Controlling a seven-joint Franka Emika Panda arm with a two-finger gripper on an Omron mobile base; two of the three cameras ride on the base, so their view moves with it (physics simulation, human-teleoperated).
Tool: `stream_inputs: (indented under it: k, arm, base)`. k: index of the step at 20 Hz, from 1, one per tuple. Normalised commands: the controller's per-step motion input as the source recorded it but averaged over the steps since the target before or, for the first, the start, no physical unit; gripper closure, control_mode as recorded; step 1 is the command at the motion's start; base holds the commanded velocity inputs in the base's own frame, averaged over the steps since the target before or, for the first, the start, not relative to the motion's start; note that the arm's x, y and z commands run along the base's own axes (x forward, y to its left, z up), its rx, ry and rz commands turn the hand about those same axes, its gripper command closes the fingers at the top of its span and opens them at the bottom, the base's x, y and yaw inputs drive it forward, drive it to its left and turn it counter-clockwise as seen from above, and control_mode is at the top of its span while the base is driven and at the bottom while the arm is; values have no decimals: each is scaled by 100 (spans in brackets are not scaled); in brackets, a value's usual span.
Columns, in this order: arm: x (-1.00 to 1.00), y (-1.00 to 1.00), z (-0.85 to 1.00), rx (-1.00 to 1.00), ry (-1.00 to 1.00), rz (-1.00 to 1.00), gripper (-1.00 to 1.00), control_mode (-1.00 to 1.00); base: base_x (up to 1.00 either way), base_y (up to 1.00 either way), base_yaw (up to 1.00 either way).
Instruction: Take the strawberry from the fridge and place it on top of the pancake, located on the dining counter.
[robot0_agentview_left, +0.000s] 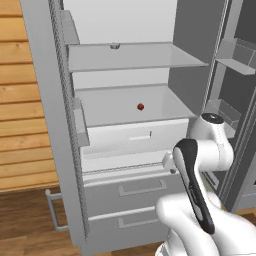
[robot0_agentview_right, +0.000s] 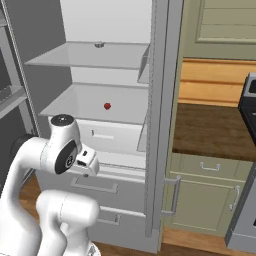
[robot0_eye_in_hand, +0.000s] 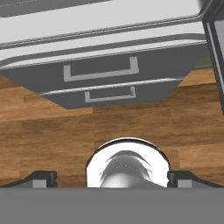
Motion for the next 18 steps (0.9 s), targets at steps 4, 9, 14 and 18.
stream_inputs:
  k: [4, 9, 14, 18]
  arm:
    - [0, 0, 0, 0, 0, 0, -100, -100]
    - [0, 0, 0, 0, 0, 0, -100, -100]
    - [0, 10, 0, 0, -1, -1, -100, 100]
    - [0, 0, 0, 0, 0, 0, -100, 100]
  base:
    - [0, 0, 0]
    - [0, 0, 0]
    - [2, 6, -1]
    - [25, 32, -9]
